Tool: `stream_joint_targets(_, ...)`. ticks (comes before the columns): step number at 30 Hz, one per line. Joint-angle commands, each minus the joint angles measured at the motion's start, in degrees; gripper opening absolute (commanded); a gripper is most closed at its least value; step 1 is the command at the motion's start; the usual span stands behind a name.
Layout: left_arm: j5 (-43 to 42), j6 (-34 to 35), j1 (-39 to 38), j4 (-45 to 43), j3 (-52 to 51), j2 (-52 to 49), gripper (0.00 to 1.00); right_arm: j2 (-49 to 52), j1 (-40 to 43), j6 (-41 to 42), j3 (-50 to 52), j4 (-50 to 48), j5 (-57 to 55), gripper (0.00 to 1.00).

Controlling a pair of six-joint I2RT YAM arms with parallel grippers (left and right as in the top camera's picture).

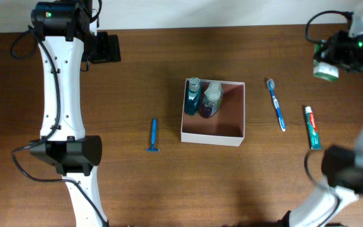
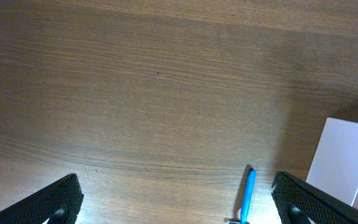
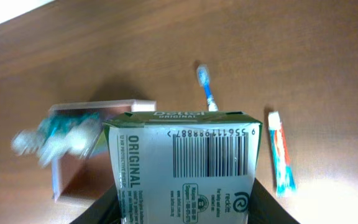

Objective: Pack container
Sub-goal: 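Lift the soap bar box and carry it over the pink box, then lower the soap bar box into the box and release it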

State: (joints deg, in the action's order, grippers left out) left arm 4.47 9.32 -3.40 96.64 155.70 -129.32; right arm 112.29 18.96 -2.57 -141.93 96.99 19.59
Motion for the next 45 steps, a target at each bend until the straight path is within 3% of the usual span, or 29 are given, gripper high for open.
stream_joint_targets(1, -0.2, 0.5, 0.2, 0.0, -0.1, 0.7, 0.99, -8.5, -2.2, -0.2, 8.5, 0.3, 0.3, 0.41)
stream_joint_targets(7, -0.2, 0.5, 0.2, 0.0, -0.1, 0.7, 0.99, -17.4, -7.6, 0.2, 21.4, 0.3, 0.3, 0.40)
stream_joint_targets(14, -0.2, 0.5, 0.2, 0.0, -0.1, 0.7, 0.99, -18.4, -15.9, 3.2, 30.8, -1.7, 0.3, 0.41)
stream_joint_targets(22, -0.2, 0.5, 0.2, 0.0, -0.1, 0.7, 0.99, -18.3, -24.1, 10.9, 40.0, -13.2, 0.3, 0.41)
stream_joint_targets(29, -0.2, 0.5, 0.2, 0.0, -0.1, 0.7, 0.99, -18.2, -26.5, 18.2, 48.2, -23.3, -2.7, 0.41)
stream_joint_targets(38, -0.2, 0.5, 0.2, 0.0, -0.1, 0.7, 0.99, -18.2, -27.6, 19.6, 62.1, -37.0, -2.7, 0.40)
stream_joint_targets(45, -0.2, 0.5, 0.2, 0.0, -0.1, 0.7, 0.99, -18.2, -29.3, 19.6, 64.3, -42.9, -2.7, 0.41)
